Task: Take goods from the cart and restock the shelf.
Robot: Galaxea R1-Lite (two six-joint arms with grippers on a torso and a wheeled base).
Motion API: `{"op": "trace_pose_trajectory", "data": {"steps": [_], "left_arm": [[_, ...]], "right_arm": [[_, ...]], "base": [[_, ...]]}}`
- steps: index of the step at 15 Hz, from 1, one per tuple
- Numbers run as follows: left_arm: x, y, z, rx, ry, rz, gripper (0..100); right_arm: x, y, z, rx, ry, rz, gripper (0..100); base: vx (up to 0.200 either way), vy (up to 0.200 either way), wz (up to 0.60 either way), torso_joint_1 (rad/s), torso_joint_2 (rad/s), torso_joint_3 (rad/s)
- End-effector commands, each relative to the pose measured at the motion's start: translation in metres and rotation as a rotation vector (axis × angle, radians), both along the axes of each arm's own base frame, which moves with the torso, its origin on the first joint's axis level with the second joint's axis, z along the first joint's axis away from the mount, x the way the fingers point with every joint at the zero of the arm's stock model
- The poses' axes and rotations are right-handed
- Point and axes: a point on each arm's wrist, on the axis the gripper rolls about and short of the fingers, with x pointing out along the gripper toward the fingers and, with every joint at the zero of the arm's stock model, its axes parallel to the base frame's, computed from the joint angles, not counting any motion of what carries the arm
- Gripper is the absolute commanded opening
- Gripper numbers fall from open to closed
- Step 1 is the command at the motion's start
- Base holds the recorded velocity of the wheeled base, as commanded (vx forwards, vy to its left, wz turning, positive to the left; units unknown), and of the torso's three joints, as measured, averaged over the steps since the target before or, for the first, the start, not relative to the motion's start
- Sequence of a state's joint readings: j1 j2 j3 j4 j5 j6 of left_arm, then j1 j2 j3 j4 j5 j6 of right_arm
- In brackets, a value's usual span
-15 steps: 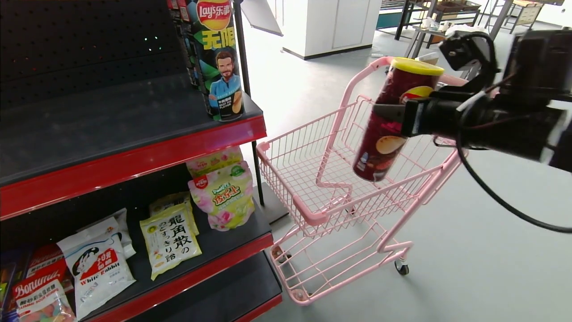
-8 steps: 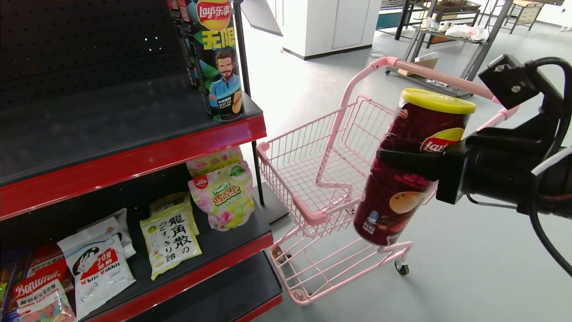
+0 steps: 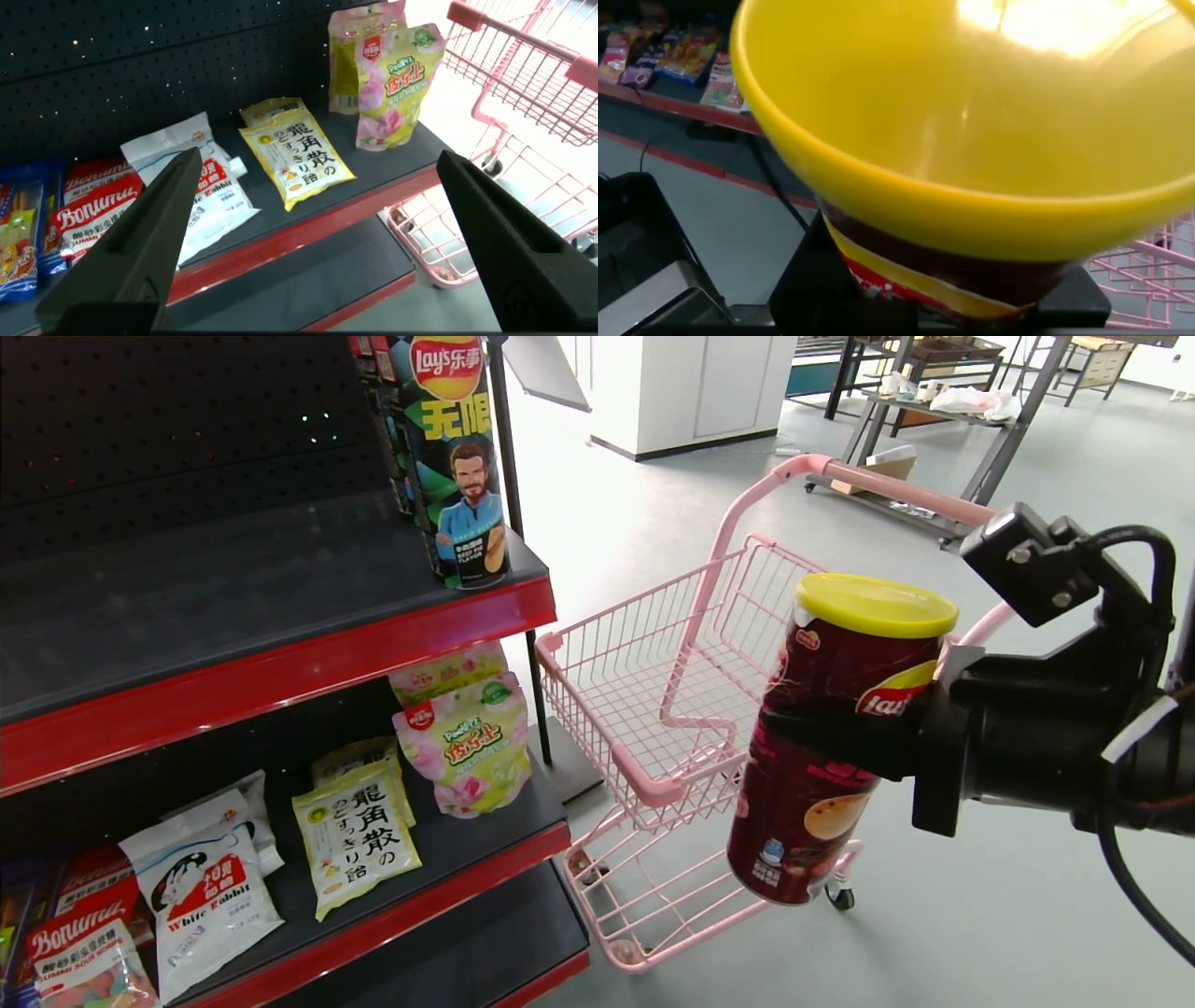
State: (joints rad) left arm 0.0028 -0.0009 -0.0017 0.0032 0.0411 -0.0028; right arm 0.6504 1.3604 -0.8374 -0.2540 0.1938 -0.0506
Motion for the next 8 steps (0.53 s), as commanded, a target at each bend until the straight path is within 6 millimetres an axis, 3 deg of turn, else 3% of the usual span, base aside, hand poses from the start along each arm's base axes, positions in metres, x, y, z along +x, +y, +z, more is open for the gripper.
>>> {"op": "trace_pose_trajectory", "data": {"steps": [1, 4, 8], "left_arm": [[0.0001, 0.0000, 0.0000, 0.000, 0.001, 0.001, 100], [0.0001, 0.0000, -0.0002, 0.000, 0.002, 0.001, 100], [0.0001, 0.0000, -0.0002, 0.000, 0.002, 0.001, 100]], "right_arm": [[-0.0017, 0.0001, -0.0049, -0.010, 0.012, 0.007, 0], [-0.0046, -0.0017, -0.0111, -0.024, 0.026, 0.011, 0], [-0.0050, 0.0006, -0.0136, -0.026, 0.035, 0.037, 0]], "base": [[0.000, 0.000, 0.00, 0.000, 0.00, 0.000], [0.000, 0.000, 0.00, 0.007, -0.03, -0.028], [0.000, 0.000, 0.00, 0.108, -0.40, -0.293]]}}
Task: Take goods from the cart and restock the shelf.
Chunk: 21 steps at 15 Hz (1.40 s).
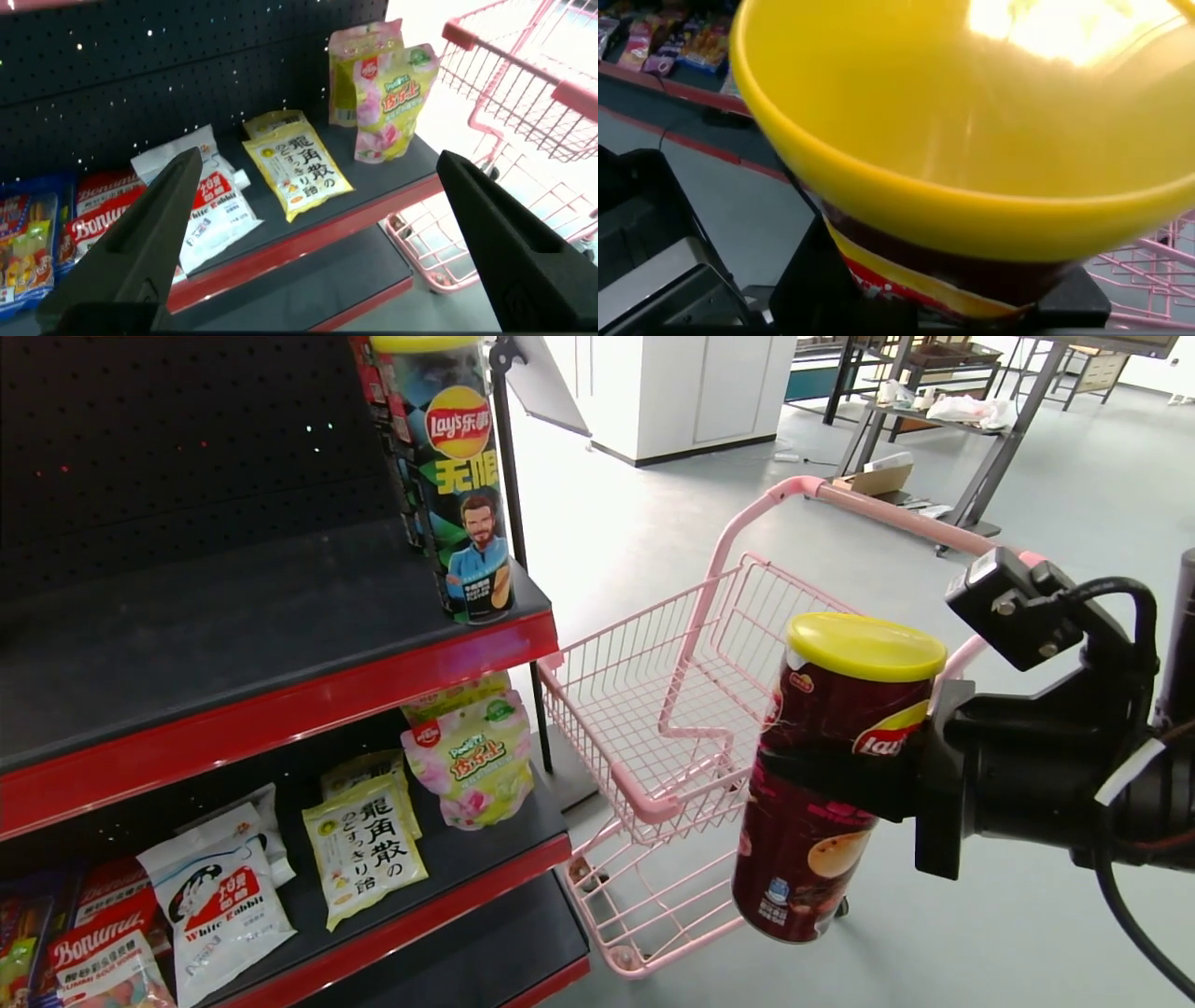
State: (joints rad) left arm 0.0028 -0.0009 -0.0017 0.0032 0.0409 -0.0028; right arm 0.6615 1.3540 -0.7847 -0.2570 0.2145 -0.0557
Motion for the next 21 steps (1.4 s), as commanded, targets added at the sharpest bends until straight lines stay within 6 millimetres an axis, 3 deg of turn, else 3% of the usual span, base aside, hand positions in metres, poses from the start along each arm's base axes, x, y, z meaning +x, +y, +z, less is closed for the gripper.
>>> {"op": "trace_pose_trajectory", "data": {"steps": [1, 13, 16, 21], "left_arm": [[0.0001, 0.0000, 0.0000, 0.000, 0.001, 0.001, 100], [0.0001, 0.0000, 0.0000, 0.000, 0.001, -0.001, 100], [0.0001, 0.0000, -0.0002, 0.000, 0.002, -0.001, 100], [0.0001, 0.0000, -0.0002, 0.000, 0.002, -0.001, 100]], "right_arm": [[0.0011, 0.0017, 0.0004, 0.001, 0.002, 0.007, 0], [0.0029, 0.0054, -0.0055, -0.015, 0.020, 0.015, 0], [0.0027, 0.0052, -0.0068, -0.023, 0.018, 0.016, 0], [0.0023, 0.0043, -0.0086, -0.028, 0.022, 0.010, 0]], "base": [[0.000, 0.000, 0.00, 0.159, -0.51, -0.354], [0.000, 0.000, 0.00, 0.194, -0.53, -0.344], [0.000, 0.000, 0.00, 0.041, -0.10, -0.050], [-0.200, 0.000, 0.00, 0.012, 0.00, -0.007]]}}
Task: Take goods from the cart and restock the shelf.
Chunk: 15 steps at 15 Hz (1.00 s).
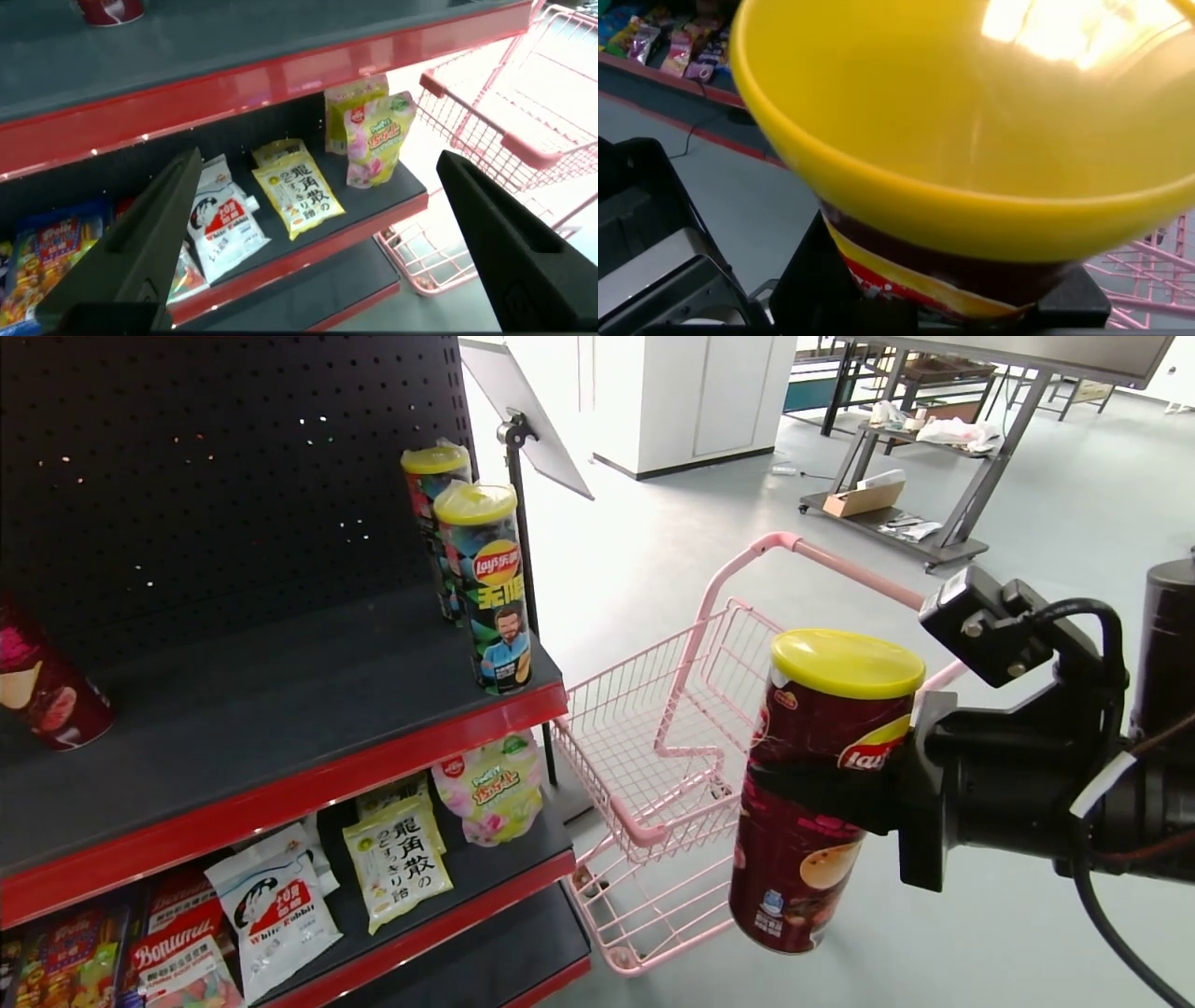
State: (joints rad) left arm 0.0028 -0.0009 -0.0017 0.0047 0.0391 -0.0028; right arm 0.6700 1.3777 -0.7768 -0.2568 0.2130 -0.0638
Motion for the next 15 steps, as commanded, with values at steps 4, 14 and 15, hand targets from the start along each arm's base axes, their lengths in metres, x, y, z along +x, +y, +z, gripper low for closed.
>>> {"op": "trace_pose_trajectory", "data": {"steps": [4, 14, 15], "left_arm": [[0.0001, 0.0000, 0.0000, 0.000, 0.001, 0.001, 100], [0.0001, 0.0000, 0.0000, 0.000, 0.001, 0.001, 100], [0.0001, 0.0000, 0.0001, 0.000, -0.001, 0.001, 100]], "right_arm": [[-0.0001, 0.0000, -0.0018, -0.005, 0.005, -0.001, 0], [-0.0004, -0.0002, -0.0015, -0.004, 0.004, 0.001, 0], [-0.0004, -0.0002, -0.0016, -0.005, 0.005, 0.001, 0]], "base": [[-0.100, 0.000, 0.00, 0.001, 0.00, 0.001], [0.000, 0.000, 0.60, -0.001, 0.00, 0.002], [0.000, 0.000, 0.60, 0.002, 0.00, 0.002]]}}
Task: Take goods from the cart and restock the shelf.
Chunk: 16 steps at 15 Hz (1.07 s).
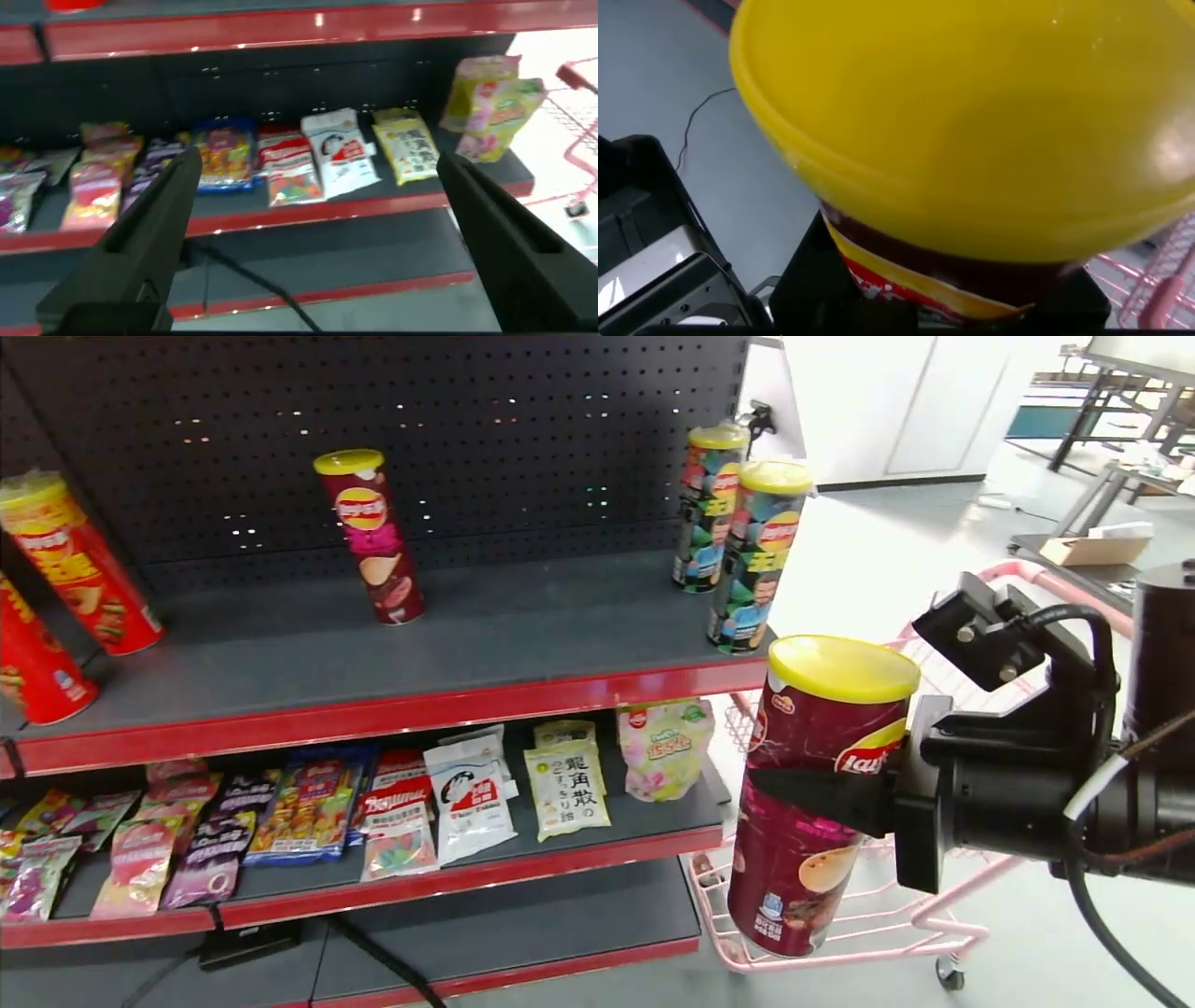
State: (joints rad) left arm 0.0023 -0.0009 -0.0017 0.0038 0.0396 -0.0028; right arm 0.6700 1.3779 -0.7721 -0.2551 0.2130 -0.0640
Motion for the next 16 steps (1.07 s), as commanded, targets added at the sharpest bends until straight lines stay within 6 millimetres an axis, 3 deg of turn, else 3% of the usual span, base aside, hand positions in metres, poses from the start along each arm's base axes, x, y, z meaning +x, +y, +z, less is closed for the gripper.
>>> {"op": "trace_pose_trajectory", "data": {"steps": [1, 5, 9, 16], "left_arm": [[0.000, 0.000, 0.000, 0.000, 0.002, 0.001, 100], [0.000, 0.000, 0.000, 0.000, 0.002, 0.001, 100], [0.000, 0.000, 0.000, 0.000, 0.002, 0.001, 100], [0.000, 0.000, 0.000, 0.000, 0.000, 0.001, 100]], "right_arm": [[-0.001, 0.000, 0.000, -0.001, -0.006, 0.004, 0], [-0.017, -0.013, -0.009, -0.008, -0.032, 0.017, 0], [-0.040, -0.024, -0.026, -0.005, -0.021, 0.116, 0], [-0.035, -0.025, -0.019, -0.004, -0.057, 0.107, 0]], "base": [[0.000, 0.000, 0.60, 0.002, 0.00, -0.002], [0.000, 0.000, 0.00, 0.000, 0.00, 0.000], [0.000, 0.200, 0.00, -0.004, 0.01, 0.005], [0.000, 0.200, 0.00, 0.004, 0.00, 0.000]]}}
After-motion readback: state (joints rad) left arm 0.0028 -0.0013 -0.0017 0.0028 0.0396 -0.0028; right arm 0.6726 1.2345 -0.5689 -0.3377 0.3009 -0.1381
